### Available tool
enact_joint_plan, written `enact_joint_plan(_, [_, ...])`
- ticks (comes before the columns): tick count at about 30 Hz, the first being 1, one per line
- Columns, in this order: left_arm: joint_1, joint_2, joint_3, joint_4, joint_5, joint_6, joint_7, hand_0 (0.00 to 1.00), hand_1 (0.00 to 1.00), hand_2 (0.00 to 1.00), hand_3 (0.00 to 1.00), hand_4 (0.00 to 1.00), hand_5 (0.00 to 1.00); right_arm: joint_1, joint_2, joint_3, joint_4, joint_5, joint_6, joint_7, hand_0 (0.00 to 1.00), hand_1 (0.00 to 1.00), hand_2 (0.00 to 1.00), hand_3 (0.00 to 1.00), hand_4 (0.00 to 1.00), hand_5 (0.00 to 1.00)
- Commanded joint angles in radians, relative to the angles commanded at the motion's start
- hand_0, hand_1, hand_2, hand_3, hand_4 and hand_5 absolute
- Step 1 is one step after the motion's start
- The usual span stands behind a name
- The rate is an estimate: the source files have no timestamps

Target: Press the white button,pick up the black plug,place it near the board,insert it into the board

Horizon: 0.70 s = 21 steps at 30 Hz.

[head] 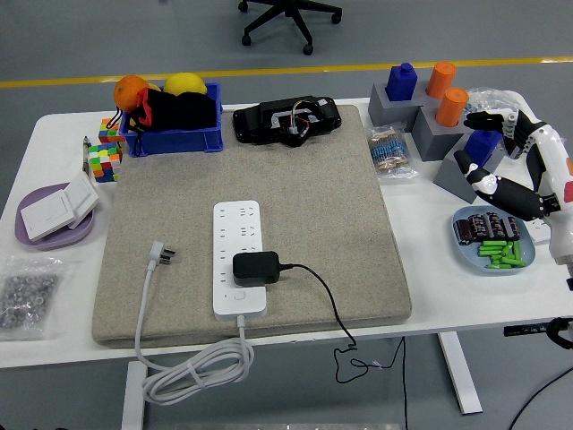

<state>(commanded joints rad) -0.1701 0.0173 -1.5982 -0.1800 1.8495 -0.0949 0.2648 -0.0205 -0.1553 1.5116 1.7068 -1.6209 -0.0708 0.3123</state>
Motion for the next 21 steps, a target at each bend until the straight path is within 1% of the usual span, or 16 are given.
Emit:
enact_joint_plan(1, [0.002, 0.002, -0.008, 0.000, 0.007, 0.000, 0.001, 0.782, 0.730, 0.682, 0.764, 0.525, 0.467, -0.002, 0.002, 0.009, 0.002, -0.002, 0.000, 0.000, 0.692, 0.621, 0.569, 0.595, 0.741, 0.290])
enact_joint_plan(5, [0.016, 0.005, -0.034, 0.000, 0.034, -0.001, 0.003, 0.782, 0.730, 0.682, 0.764, 0.525, 0.467, -0.012, 0.009, 0.026, 0.012, -0.005, -0.002, 0.002, 0.692, 0.621, 0.569, 0.595, 0.741, 0.290])
enact_joint_plan(10, [0.035, 0.003, -0.080, 0.000, 0.069, 0.002, 0.009, 0.781, 0.730, 0.683, 0.764, 0.526, 0.467, -0.025, 0.023, 0.041, 0.014, -0.009, 0.003, 0.003, 0.689, 0.618, 0.566, 0.593, 0.741, 0.295])
enact_joint_plan(15, [0.042, -0.002, -0.075, 0.000, 0.065, 0.001, 0.010, 0.782, 0.730, 0.683, 0.765, 0.527, 0.467, -0.032, 0.027, 0.053, 0.014, -0.010, 0.007, 0.004, 0.684, 0.615, 0.566, 0.592, 0.739, 0.287])
enact_joint_plan(21, [0.036, -0.004, -0.067, 0.000, 0.054, 0.002, 0.009, 0.782, 0.730, 0.683, 0.765, 0.527, 0.467, -0.034, 0.037, 0.065, 0.013, -0.011, 0.006, 0.004, 0.680, 0.612, 0.564, 0.591, 0.732, 0.281])
